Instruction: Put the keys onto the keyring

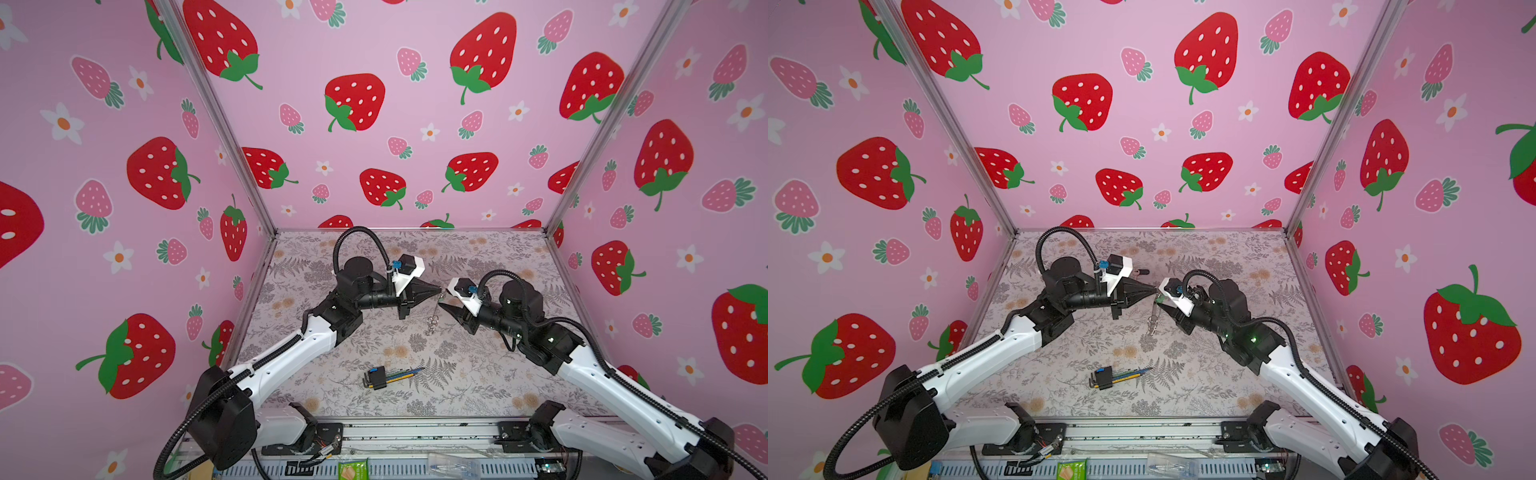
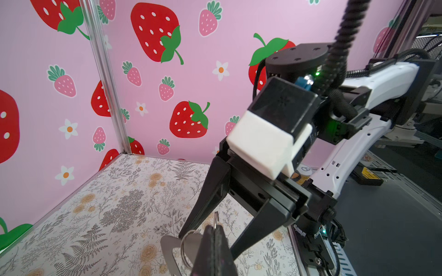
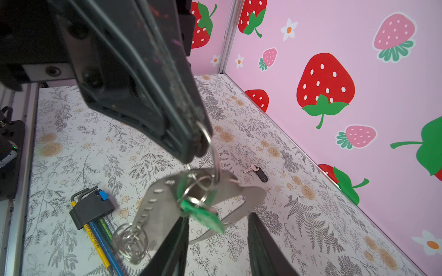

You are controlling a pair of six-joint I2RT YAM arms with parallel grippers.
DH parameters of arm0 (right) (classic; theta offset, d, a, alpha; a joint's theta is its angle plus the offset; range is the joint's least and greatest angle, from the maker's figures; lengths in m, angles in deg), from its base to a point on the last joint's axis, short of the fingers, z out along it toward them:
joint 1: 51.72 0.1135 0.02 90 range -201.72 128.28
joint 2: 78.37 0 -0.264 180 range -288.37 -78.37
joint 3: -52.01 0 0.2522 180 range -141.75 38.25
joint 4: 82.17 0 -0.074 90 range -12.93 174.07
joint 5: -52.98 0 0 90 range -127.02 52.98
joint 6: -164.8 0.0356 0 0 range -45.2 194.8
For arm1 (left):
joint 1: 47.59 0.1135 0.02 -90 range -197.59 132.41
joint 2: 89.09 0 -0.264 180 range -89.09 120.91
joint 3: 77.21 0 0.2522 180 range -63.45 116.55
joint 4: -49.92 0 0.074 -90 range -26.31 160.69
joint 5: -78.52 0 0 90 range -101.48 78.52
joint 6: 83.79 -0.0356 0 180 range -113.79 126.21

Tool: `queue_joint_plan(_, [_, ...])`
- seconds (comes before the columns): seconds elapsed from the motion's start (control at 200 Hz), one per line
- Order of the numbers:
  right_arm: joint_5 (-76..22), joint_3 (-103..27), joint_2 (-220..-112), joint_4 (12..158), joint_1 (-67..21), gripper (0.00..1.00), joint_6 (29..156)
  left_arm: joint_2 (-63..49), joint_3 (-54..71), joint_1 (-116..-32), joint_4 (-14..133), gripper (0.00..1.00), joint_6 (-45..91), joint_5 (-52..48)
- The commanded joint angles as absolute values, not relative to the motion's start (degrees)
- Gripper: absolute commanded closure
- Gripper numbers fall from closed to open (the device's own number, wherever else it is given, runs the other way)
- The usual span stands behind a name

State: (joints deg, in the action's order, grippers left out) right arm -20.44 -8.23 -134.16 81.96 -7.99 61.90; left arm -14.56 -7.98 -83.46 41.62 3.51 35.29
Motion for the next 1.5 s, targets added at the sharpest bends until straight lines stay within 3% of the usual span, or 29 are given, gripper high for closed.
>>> queue_joint_plan(0.0, [-15.33,-8.06,-133.34,85.1,-8.27,0.57,63.58,-14.25,-5.1,-83.18,38.72,1.0,4.28,38.26])
queue_joint_plan(0.16, [-12.67,-8.33,-133.3,85.82,-8.34,0.62,63.14,-13.68,-4.72,-83.18,37.85,1.0,5.08,39.32])
queue_joint_plan(0.505, [-11.67,-8.24,-132.63,83.49,-8.3,0.88,62.66,-14.2,-4.1,-82.83,40.28,1.0,2.86,38.26])
queue_joint_plan(0.735, [-18.38,-12.05,-132.77,74.57,-8.35,0.93,57.93,-15.58,-3.08,-81.52,49.24,1.0,-3.54,37.86])
queue_joint_plan(0.981, [-19.0,-18.83,-135.96,68.81,-8.4,0.96,53.9,-16.93,-3.58,-81.64,55.68,1.0,-8.75,35.46])
queue_joint_plan(1.411, [-19.71,-24.75,-140.91,66.29,-8.45,0.98,49.32,-16.74,-6.23,-80.66,55.51,1.0,-7.85,34.38])
queue_joint_plan(1.496, [-20.61,-25.37,-142.87,65.35,-8.39,0.98,47.93,-16.14,-8.8,-78.42,49.61,0.8,-2.01,35.53])
